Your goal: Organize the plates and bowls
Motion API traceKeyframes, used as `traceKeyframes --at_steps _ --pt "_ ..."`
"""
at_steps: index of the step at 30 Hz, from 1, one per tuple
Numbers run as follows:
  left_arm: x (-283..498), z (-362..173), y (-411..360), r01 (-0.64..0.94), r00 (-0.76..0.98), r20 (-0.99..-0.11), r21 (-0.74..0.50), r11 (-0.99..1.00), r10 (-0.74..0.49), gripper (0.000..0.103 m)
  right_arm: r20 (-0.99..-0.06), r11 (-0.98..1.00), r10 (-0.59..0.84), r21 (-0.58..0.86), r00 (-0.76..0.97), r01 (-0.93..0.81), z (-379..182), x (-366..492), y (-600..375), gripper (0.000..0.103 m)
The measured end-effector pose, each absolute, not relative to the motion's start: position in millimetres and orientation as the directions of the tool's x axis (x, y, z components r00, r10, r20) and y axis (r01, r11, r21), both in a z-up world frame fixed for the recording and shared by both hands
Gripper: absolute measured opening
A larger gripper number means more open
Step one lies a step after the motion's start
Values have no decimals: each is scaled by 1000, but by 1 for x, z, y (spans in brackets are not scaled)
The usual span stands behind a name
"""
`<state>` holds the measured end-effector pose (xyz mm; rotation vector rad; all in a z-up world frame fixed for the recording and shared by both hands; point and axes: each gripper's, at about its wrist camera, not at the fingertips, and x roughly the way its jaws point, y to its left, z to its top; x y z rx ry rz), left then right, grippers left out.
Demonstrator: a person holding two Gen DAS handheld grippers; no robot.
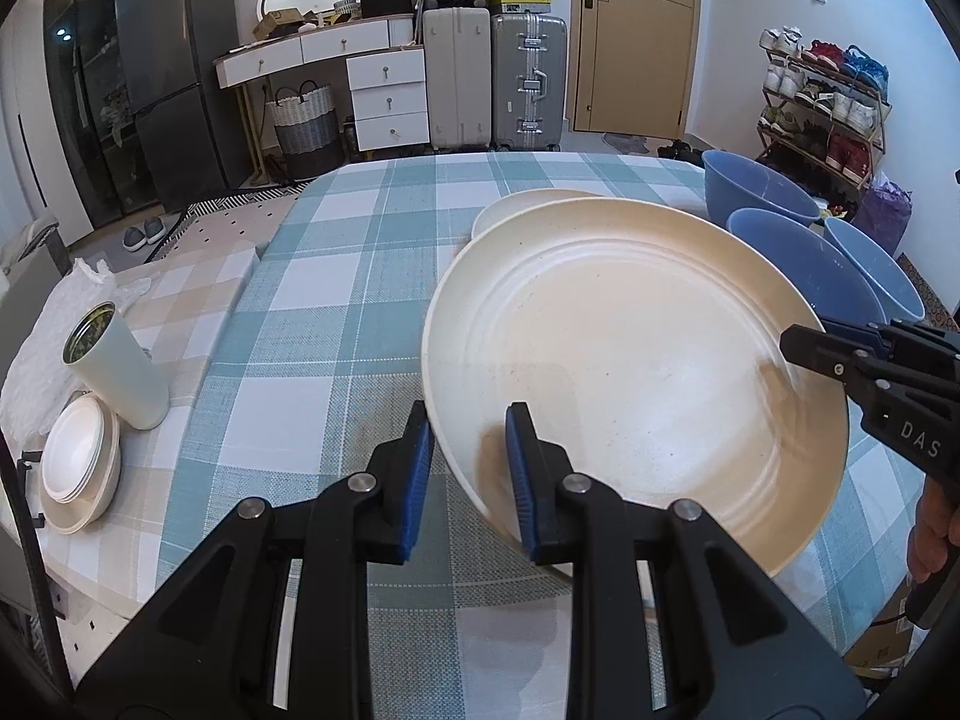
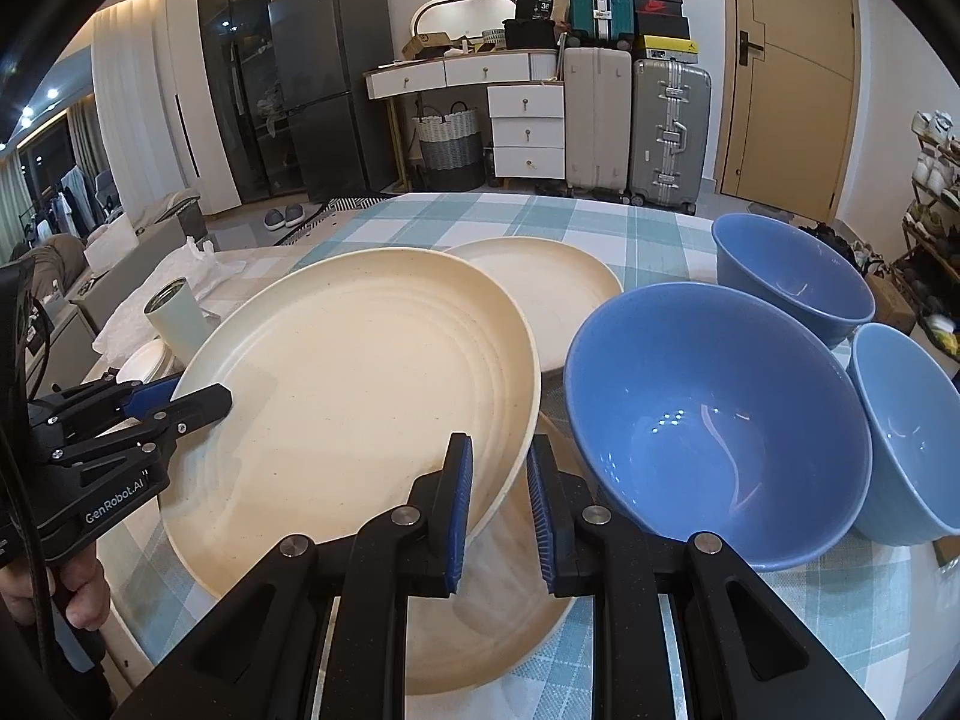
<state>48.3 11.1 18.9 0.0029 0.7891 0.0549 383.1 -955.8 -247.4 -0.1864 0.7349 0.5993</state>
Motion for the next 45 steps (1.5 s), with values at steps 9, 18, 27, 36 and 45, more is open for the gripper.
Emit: traceKeyframes --at_steps 9,18,27,36,45 --pt "55 3 4 -32 684 -728 39 999 50 21 -689 827 429 38 585 -561 -259 380 -963 19" --pt "60 -10 1 -21 665 -745 45 999 47 21 -699 827 424 40 576 -560 -267 377 -968 19" --pt "61 -20 -2 -7 649 -759 56 998 47 21 -708 830 415 38 571 -556 -275 375 -968 19" --pt "62 -30 -7 6 635 -771 77 997 56 21 -720 835 395 23 570 -550 -283 374 -970 19" --pt "62 -35 -14 27 625 -779 96 995 58 21 -727 843 361 -14 584 -538 -289 370 -970 19"
